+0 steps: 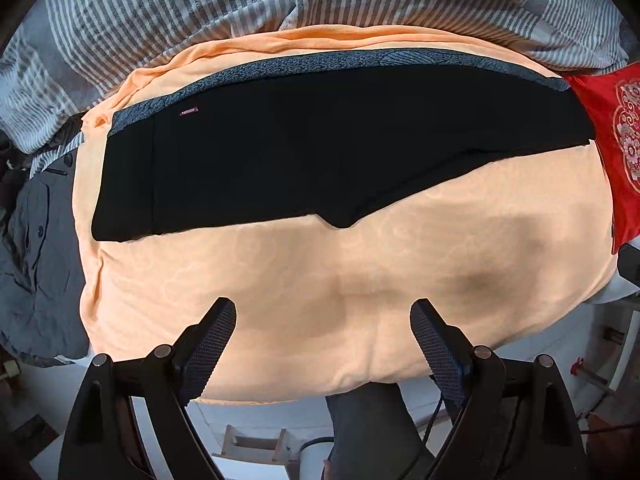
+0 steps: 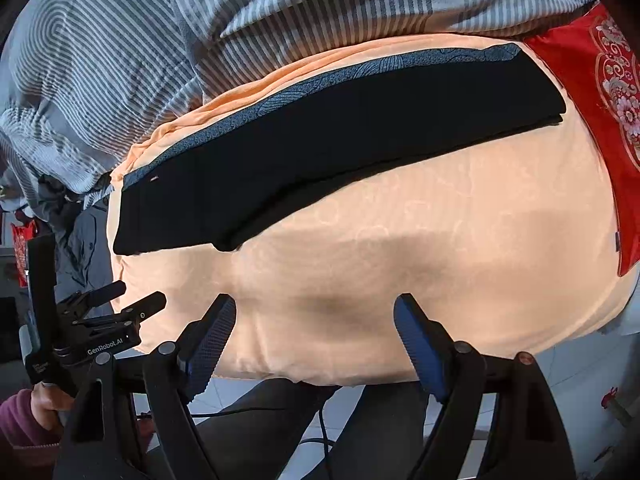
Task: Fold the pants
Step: 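Open both tools and pull them back from the folded trousers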
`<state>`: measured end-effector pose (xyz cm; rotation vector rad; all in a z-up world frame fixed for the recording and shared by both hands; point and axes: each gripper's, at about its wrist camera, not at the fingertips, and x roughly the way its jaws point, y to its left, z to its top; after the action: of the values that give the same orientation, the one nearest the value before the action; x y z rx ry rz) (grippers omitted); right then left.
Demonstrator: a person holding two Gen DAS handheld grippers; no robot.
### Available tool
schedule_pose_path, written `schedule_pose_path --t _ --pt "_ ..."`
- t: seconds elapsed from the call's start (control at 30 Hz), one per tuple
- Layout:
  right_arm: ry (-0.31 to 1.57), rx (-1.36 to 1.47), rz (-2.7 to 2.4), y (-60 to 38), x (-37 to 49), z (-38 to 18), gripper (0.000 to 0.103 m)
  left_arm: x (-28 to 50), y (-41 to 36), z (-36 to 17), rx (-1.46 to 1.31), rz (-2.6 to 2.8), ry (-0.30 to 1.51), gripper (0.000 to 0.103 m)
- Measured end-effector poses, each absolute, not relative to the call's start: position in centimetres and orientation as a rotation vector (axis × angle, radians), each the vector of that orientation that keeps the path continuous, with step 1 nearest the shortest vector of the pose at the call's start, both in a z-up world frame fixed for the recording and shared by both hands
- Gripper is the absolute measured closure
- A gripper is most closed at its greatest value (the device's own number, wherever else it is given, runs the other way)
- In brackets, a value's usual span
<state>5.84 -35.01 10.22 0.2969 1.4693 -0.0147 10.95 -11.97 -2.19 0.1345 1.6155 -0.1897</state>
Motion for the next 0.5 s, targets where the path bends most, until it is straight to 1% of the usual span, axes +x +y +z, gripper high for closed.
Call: schedule_pose_path --t 0.5 --pt "1.476 0.347 -0.045 -36.6 5.6 9.7 0.019 11.4 -12.6 -2.8 0.144 -0.190 1.636 0.013"
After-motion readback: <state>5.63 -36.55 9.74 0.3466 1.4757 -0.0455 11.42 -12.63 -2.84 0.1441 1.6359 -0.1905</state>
